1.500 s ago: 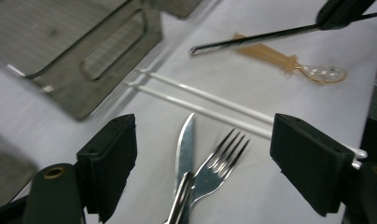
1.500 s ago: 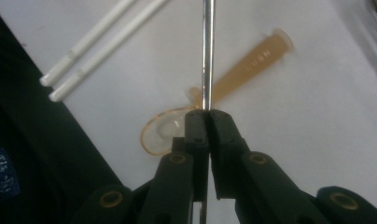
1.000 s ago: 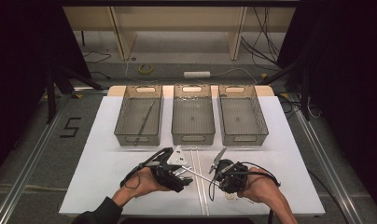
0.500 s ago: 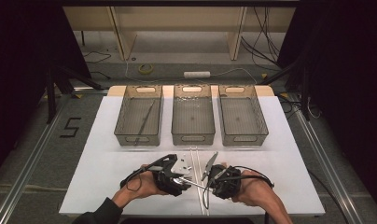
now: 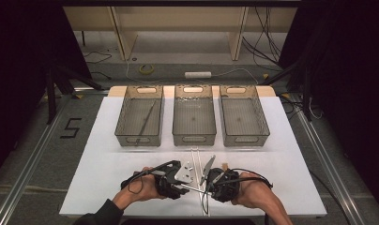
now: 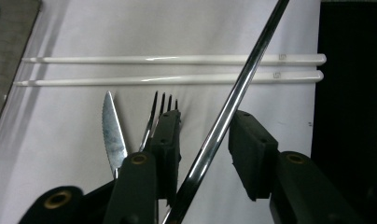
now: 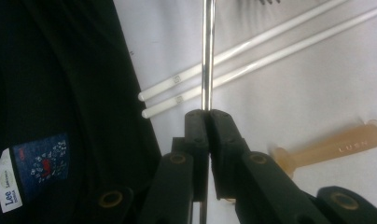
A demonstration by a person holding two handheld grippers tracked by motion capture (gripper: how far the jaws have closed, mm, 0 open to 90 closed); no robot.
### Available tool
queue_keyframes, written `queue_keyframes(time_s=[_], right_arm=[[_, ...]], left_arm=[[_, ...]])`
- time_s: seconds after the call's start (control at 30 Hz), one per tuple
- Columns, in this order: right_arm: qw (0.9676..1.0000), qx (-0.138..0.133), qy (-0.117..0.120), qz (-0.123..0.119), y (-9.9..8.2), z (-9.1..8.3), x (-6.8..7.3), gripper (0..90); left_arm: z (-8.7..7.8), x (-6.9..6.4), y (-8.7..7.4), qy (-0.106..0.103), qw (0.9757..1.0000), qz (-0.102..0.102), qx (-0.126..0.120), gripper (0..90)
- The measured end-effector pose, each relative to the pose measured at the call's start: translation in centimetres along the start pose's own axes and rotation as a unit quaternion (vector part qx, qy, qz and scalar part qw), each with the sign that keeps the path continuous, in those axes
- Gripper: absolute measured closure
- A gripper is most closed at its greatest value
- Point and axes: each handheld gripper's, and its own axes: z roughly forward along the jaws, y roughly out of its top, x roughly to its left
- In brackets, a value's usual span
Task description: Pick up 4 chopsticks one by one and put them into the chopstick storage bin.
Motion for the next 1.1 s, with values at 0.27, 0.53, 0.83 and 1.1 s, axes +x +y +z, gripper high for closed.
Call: queue_keyframes(time_s=[0.27, 0.53, 0.83, 1.1], right_arm=[[0.9998, 0.002, 0.001, -0.018, 0.2, 0.1, 0.2, 86.7], [0.9985, -0.009, 0.007, -0.054, -0.2, 0.0, 0.1, 86.2], [0.9973, -0.072, -0.012, 0.001, -1.2, -1.2, -1.7, 59.5], [0.9813, -0.174, -0.025, 0.078, -1.8, -3.2, -1.9, 44.5]], left_arm=[[0.0, -0.1, -0.1, -0.02, 0.9994, 0.024, 0.013, 71.6], [-0.2, -0.6, -0.1, -0.043, 0.997, 0.059, 0.023, 78.3], [-0.1, -0.2, -0.7, -0.047, 0.9973, 0.052, 0.021, 82.9], [-1.4, 1.4, -1.3, -0.003, 0.9998, -0.02, -0.007, 82.9]])
